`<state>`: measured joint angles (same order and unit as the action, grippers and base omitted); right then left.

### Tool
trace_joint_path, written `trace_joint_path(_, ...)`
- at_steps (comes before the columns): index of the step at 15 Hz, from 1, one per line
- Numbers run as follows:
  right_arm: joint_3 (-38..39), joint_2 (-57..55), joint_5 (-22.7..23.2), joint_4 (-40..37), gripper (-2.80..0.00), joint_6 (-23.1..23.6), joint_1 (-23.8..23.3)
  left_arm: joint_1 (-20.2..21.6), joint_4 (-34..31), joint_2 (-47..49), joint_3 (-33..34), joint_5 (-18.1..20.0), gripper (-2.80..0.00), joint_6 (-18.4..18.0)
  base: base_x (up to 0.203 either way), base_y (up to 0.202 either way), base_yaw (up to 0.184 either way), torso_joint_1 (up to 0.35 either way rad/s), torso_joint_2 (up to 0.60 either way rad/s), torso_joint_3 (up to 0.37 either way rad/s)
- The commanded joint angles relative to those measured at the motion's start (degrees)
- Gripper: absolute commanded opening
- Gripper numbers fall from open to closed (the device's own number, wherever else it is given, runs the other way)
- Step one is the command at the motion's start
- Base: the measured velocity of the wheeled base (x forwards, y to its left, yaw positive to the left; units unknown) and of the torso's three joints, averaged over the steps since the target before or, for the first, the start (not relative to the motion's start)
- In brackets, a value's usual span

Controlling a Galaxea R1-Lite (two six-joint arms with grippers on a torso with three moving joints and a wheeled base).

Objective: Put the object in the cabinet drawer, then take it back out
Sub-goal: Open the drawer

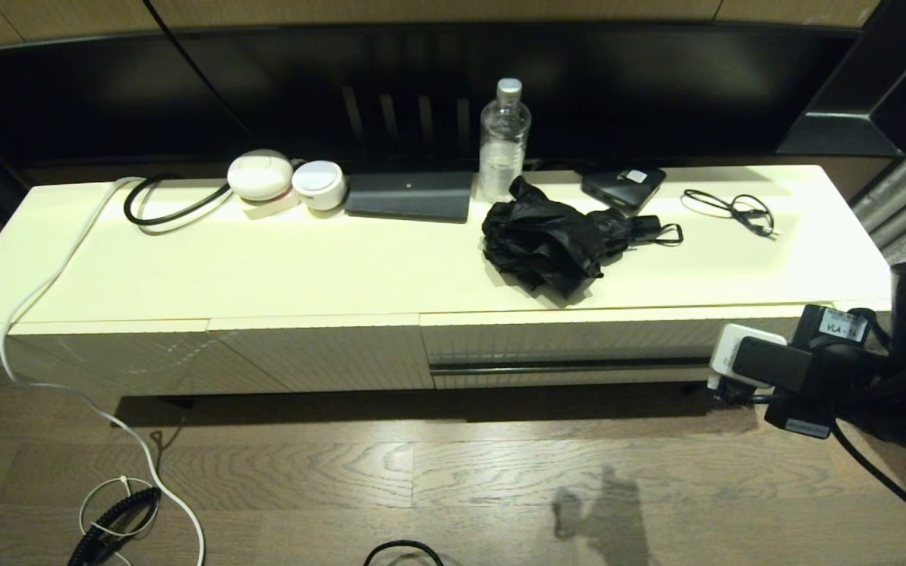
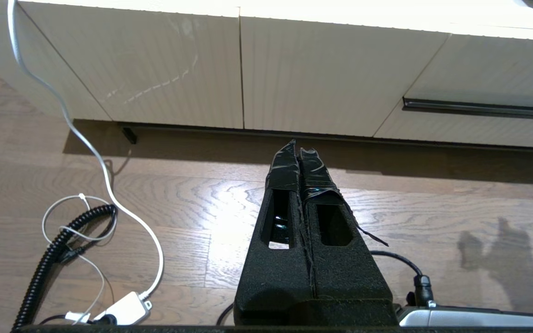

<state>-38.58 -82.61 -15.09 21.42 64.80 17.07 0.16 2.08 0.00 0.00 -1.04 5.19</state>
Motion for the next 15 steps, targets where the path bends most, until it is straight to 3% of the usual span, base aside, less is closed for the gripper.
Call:
trace_joint_path(1,0.0,-0.3,0.0,0.1,-2.80,0.1,-0.3,0.0,0.0,-0.1,0.0,0.0,-2.80,0.1,0.000,0.000,0.000,0.000,0.00,0.000)
trace_joint_path(4,-0.1,0.0,0.3,-0.7,-2.80,0.5,-0.4,0.0,0.0,-0.1,0.0,0.0,-2.80,0.1,0.000,0.000,0.000,0.000,0.00,0.000)
trace_joint_path(11,-1.0,-1.1,1.8,-11.0,-2.80,1.5,0.3,0.0,0.0,-0.1,0.0,0.0,-2.80,0.1,0.000,0.000,0.000,0.000,0.00,0.000)
trace_joint_path(15,-4.9,-4.6,9.5,-19.2,-2.80,3.9,-0.3,0.0,0.0,-0.1,0.0,0.0,-2.80,0.1,0.000,0.000,0.000,0.000,0.00,0.000)
